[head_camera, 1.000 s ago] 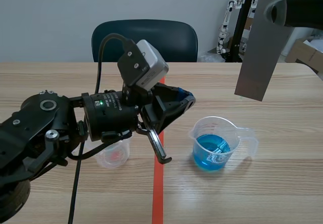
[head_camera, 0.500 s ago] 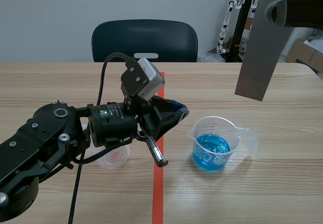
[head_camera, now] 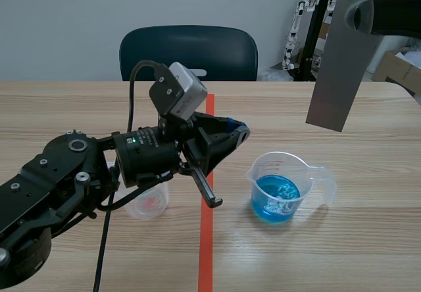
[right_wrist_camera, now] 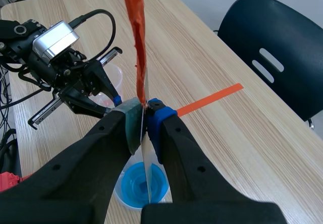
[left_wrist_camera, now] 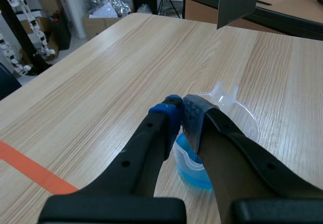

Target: Do the redox reaction experiment. raise the plate out of the solution

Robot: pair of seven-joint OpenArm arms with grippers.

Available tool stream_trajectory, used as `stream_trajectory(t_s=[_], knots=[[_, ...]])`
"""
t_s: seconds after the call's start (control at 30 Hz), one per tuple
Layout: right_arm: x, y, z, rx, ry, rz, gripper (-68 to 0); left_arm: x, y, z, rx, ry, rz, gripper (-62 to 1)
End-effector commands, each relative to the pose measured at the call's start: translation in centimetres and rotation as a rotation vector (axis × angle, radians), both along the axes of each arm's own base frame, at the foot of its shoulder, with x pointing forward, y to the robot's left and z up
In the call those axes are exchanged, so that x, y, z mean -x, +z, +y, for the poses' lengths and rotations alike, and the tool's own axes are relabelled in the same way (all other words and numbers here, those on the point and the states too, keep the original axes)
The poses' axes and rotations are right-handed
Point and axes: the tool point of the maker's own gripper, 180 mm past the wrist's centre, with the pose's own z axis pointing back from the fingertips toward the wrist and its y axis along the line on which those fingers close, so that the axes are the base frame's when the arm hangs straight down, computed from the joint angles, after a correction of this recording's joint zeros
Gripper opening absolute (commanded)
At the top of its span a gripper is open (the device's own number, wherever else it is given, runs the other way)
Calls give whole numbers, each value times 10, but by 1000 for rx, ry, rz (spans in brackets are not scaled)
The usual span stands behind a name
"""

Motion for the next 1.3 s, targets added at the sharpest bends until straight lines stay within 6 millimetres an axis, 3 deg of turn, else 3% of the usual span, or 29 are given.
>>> stream_trajectory(t_s=[0.0, 0.47, 1.27], knots=[[-3, 18, 0, -14, 3, -46, -669, -5, 22, -3, 50, -4, -51, -569], [-3, 18, 0, -14, 3, -46, -669, -2, 43, -12, 29, -50, -168, -569], [-3, 17, 0, -10, 4, -47, -669, -1, 39, -12, 6, -53, -170, -568]])
